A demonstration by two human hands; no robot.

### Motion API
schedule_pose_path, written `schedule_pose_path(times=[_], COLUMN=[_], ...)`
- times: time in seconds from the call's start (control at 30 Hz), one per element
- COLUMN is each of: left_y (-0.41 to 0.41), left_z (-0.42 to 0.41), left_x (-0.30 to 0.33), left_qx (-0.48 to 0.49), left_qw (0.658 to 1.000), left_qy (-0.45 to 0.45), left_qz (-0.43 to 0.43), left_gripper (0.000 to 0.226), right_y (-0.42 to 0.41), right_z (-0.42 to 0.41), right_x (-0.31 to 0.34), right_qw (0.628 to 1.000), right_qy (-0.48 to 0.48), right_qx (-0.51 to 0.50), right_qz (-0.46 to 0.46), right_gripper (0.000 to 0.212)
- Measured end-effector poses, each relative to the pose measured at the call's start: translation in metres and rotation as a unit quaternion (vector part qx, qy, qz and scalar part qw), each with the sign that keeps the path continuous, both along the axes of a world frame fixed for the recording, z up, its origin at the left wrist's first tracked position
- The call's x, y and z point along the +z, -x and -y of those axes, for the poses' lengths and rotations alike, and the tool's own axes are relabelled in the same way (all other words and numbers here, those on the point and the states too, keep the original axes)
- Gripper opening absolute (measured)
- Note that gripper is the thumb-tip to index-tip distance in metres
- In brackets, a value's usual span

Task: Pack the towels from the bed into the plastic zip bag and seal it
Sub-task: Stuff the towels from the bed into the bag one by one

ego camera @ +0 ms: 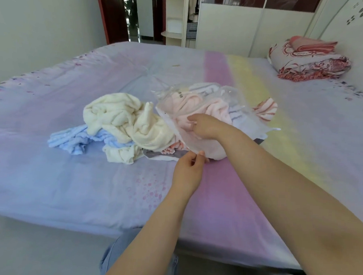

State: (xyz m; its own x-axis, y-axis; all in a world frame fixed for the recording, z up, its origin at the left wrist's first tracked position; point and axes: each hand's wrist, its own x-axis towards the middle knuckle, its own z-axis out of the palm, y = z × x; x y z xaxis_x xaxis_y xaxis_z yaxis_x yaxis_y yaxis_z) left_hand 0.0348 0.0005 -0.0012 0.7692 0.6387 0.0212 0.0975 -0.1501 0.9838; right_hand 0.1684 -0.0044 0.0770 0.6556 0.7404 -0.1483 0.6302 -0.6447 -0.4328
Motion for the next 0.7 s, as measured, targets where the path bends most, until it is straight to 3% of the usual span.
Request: schedule_pose_path(times=[0.07, 0.17, 0.23, 0.3, 0.4, 0.53, 0.6, 0.63, 0.7], left_y=[-0.003, -0.008, -0.010, -0.013, -0.015, -0.015, -0.017, -0.018, -0.019], left_z=[0.002, 0.006, 0.007, 0.004, 0.004, 0.005, 0.005, 0.004, 0.002], left_x=[0.003, 0.005, 0.006, 0.007, 0.014, 0.025, 0.026, 0.025, 0.027], left_qx=[0.010, 0.027, 0.046, 0.068, 0.072, 0.062, 0.057, 0.054, 0.051], left_qw=[1.000, 0.998, 0.996, 0.993, 0.981, 0.961, 0.959, 0.958, 0.956], left_qy=[0.010, 0.031, 0.050, 0.068, 0.148, 0.236, 0.245, 0.251, 0.255], left_qz=[0.009, 0.041, 0.056, 0.070, 0.098, 0.132, 0.132, 0.132, 0.134], left_gripper=[0.033, 0.032, 0.030, 0.030, 0.025, 0.025, 0.025, 0.024, 0.022], right_y=[0.014, 0.047, 0.044, 0.024, -0.021, -0.076, -0.097, -0.105, -0.118], right_z=[0.033, 0.097, 0.132, 0.153, 0.155, 0.126, 0.109, 0.103, 0.097], right_x=[-0.012, -0.045, -0.074, -0.100, -0.113, -0.102, -0.101, -0.104, -0.109], right_qw=[0.991, 0.931, 0.900, 0.901, 0.895, 0.838, 0.821, 0.838, 0.907], right_qy=[-0.124, -0.344, -0.390, -0.389, -0.399, -0.429, -0.395, -0.356, -0.236], right_qx=[-0.001, 0.026, 0.032, -0.032, -0.191, -0.270, -0.274, -0.268, -0.267], right_qz=[0.054, 0.116, 0.193, 0.190, 0.062, -0.202, -0.309, -0.315, -0.224], right_gripper=[0.035, 0.022, 0.022, 0.022, 0.018, 0.061, 0.076, 0.074, 0.056])
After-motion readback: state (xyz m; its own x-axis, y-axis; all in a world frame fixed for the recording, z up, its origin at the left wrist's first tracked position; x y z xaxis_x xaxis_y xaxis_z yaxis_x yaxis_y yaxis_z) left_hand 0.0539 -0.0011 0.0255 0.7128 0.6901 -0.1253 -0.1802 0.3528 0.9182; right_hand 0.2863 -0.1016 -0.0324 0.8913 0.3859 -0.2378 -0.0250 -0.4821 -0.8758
